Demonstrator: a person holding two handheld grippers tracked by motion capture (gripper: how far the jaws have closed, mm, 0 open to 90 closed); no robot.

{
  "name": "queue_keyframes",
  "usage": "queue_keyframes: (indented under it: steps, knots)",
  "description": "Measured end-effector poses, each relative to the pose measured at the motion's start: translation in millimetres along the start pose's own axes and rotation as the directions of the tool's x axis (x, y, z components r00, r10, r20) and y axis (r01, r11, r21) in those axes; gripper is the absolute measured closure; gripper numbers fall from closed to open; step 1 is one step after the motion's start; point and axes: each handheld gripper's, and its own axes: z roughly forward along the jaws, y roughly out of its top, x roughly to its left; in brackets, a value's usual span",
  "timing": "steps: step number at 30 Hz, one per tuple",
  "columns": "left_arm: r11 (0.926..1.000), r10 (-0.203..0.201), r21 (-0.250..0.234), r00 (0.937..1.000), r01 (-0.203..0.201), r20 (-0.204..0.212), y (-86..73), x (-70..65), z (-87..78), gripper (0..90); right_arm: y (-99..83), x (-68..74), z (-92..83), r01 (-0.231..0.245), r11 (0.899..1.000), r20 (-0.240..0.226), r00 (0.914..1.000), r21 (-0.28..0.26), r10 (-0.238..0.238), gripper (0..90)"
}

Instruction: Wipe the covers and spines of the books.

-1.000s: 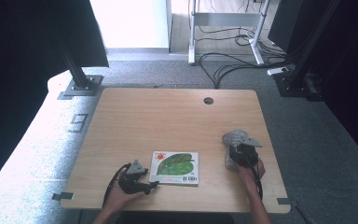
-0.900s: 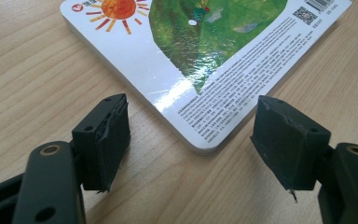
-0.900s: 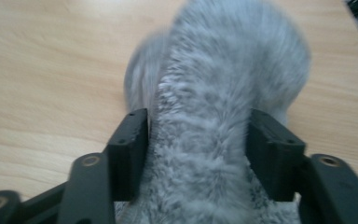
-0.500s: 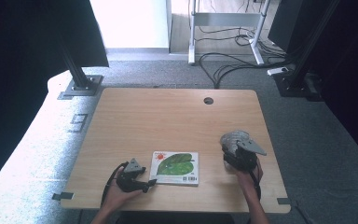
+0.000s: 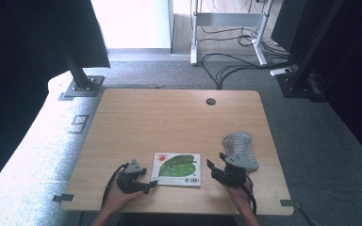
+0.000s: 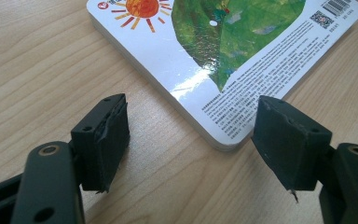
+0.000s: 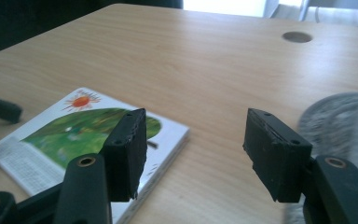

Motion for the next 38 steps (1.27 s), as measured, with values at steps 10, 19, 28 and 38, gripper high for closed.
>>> queue_keyframes:
  steps: [10, 19, 28, 38]
  knots:
    - [1.0, -0.005, 0.0, 1.0, 0.005, 0.006, -0.6, 2.7, -1.3, 26.7, -25.3, 19.9, 7.0, 0.047, 0.996, -0.065, 0.997, 0.075, -0.042, 38.7]
    - [1.0, -0.007, -0.002, 0.9999, 0.007, 0.014, -1.8, 6.6, -3.2, 26.7, -35.4, 27.1, 15.5, 0.08, 0.99, -0.094, 0.9931, 0.114, -0.07, 39.0]
    - [0.9999, -0.01, -0.005, 0.9998, 0.01, 0.016, -2.6, 8.7, -4.0, 26.5, -35.4, 24.5, 13.5, 0.07, 0.992, -0.09, 0.9941, 0.108, -0.061, 39.1]
    - [0.9999, -0.014, -0.005, 0.9997, 0.014, 0.022, -2.5, 10.2, -4.4, 26.1, -34.9, 22.4, 13.6, 0.069, 0.992, -0.09, 0.9942, 0.108, -0.059, 39.0]
